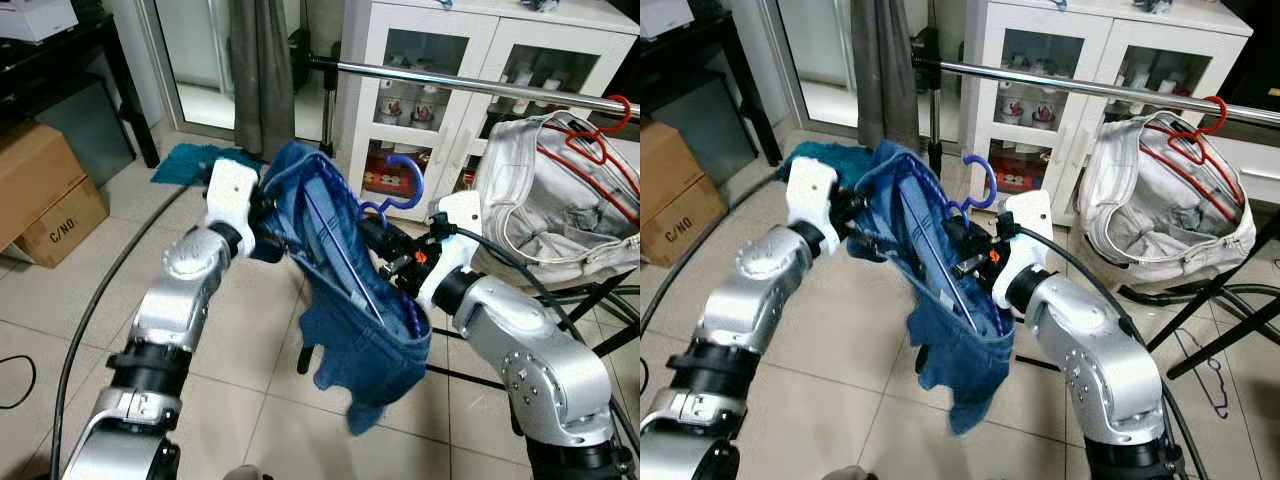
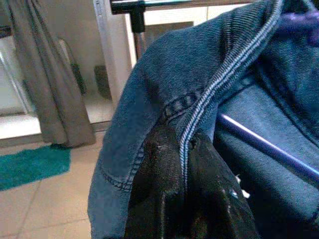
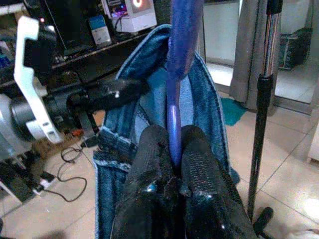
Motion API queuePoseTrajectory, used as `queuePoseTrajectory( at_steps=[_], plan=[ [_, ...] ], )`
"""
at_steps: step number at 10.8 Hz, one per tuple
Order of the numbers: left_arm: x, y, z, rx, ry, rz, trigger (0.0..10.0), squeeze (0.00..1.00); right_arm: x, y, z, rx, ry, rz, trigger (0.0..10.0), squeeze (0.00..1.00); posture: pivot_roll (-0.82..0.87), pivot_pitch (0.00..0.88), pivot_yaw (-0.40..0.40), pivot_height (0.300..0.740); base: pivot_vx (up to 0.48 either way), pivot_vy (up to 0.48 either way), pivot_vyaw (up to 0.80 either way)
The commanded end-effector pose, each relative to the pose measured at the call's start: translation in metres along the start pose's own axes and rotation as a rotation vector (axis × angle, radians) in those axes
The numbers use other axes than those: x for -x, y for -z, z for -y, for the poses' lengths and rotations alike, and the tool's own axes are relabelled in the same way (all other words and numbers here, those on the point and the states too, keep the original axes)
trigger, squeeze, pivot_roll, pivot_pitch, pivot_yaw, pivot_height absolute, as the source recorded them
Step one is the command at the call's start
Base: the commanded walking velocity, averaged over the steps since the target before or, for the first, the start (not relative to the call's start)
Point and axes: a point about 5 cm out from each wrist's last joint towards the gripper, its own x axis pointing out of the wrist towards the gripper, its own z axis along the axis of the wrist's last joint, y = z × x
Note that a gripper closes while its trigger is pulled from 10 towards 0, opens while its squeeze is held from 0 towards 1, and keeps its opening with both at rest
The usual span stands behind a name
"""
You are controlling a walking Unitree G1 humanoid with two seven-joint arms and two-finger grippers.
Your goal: Hang hanger
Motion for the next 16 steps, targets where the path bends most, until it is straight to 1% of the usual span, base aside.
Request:
queuePoseTrajectory(
  at_steps=[1, 2, 3, 4, 5, 6, 7, 8, 9, 10, 11, 12, 13, 14, 15, 16],
  plan=[
    [-0.002, -0.018, -0.005, -0.011, 0.009, 0.053, 0.0, 0.0, 0.003, -0.003, 0.001, 0.045, -0.015, -0.029, 0.0, 0.0, 0.03, 0.0, -0.006, 0.74, 0.0, 0.0, 0.0],
    [-0.004, -0.038, -0.007, -0.02, 0.037, 0.105, 0.0, 0.0, 0.008, 0.004, 0.007, 0.101, -0.015, -0.103, 0.0, 0.0, 0.03, 0.0, -0.005, 0.74, 0.0, 0.0, 0.0],
    [-0.005, -0.057, -0.008, -0.014, 0.065, 0.155, 0.0, 0.0, 0.014, 0.01, 0.011, 0.142, -0.041, -0.165, 0.0, 0.0, 0.03, 0.0, -0.004, 0.74, 0.0, 0.0, 0.0],
    [-0.007, -0.07, -0.007, -0.004, 0.104, 0.186, 0.0, 0.0, 0.02, 0.012, 0.011, 0.168, -0.078, -0.207, 0.0, 0.0, 0.03, 0.0, -0.002, 0.74, 0.0, 0.0, 0.0],
    [-0.01, -0.078, -0.011, -0.003, 0.085, 0.198, 0.0, 0.0, 0.025, 0.01, 0.011, 0.179, -0.125, -0.213, 0.0, 0.0, 0.03, 0.0, -0.002, 0.74, 0.0, 0.0, 0.0],
    [-0.014, -0.079, -0.028, -0.005, -0.034, 0.186, 0.0, 0.0, 0.032, 0.002, 0.011, 0.151, -0.171, -0.151, 0.0, 0.0, 0.03, 0.0, -0.002, 0.74, 0.0, 0.0, 0.0],
    [-0.013, -0.074, -0.053, -0.007, -0.193, 0.152, 0.0, 0.0, 0.041, -0.009, 0.013, 0.096, -0.202, -0.084, 0.0, 0.0, 0.03, 0.0, 0.0, 0.74, 0.0, 0.0, 0.0],
    [-0.01, -0.07, -0.066, -0.008, -0.274, 0.132, 0.0, 0.0, 0.047, -0.013, 0.014, 0.074, -0.21, -0.063, 0.0, 0.0, 0.03, 0.0, 0.001, 0.74, 0.0, 0.0, 0.0],
    [-0.005, -0.06, -0.085, 0.019, -0.371, 0.093, 0.0, 0.0, 0.056, -0.018, 0.015, 0.028, -0.231, -0.026, 0.0, 0.0, 0.03, 0.0, 0.009, 0.74, 0.0, 0.0, 0.0],
    [-0.007, -0.048, -0.082, 0.107, -0.333, 0.069, 0.0, 0.0, 0.058, -0.022, 0.02, -0.015, -0.183, 0.02, 0.0, 0.0, 0.03, 0.0, 0.014, 0.74, 0.0, 0.0, 0.0],
    [-0.013, -0.03, -0.065, 0.199, -0.243, 0.04, 0.0, 0.0, 0.054, -0.024, 0.027, -0.076, -0.111, 0.054, 0.0, 0.0, 0.03, 0.0, 0.019, 0.74, 0.0, 0.0, 0.0],
    [-0.014, -0.02, -0.059, 0.252, -0.25, 0.03, 0.0, 0.0, 0.053, -0.021, 0.026, -0.09, -0.105, 0.043, 0.0, 0.0, 0.02, 0.0, 0.02, 0.74, 0.0, 0.0, 0.0],
    [-0.014, -0.013, -0.055, 0.268, -0.256, 0.027, 0.0, 0.0, 0.053, -0.019, 0.023, -0.103, -0.111, 0.039, 0.0, 0.0, 0.02, 0.0, 0.017, 0.74, 0.0, 0.0, 0.0],
    [-0.015, -0.013, -0.046, 0.286, -0.204, 0.038, 0.0, 0.0, 0.051, -0.021, 0.022, -0.128, -0.089, 0.074, 0.0, 0.0, 0.03, 0.0, 0.016, 0.74, 0.0, 0.0, 0.0],
    [-0.015, -0.014, -0.029, 0.266, -0.097, 0.035, 0.0, 0.0, 0.044, -0.025, 0.024, -0.149, -0.029, 0.132, 0.0, 0.0, 0.03, 0.0, 0.014, 0.74, 0.0, 0.0, 0.0],
    [-0.012, -0.017, 0.02, 0.258, 0.153, 0.024, 0.0, 0.0, 0.027, -0.031, 0.034, -0.241, 0.129, 0.244, 0.0, 0.0, 0.04, 0.0, 0.011, 0.74, 0.0, 0.0, 0.0]
  ],
)
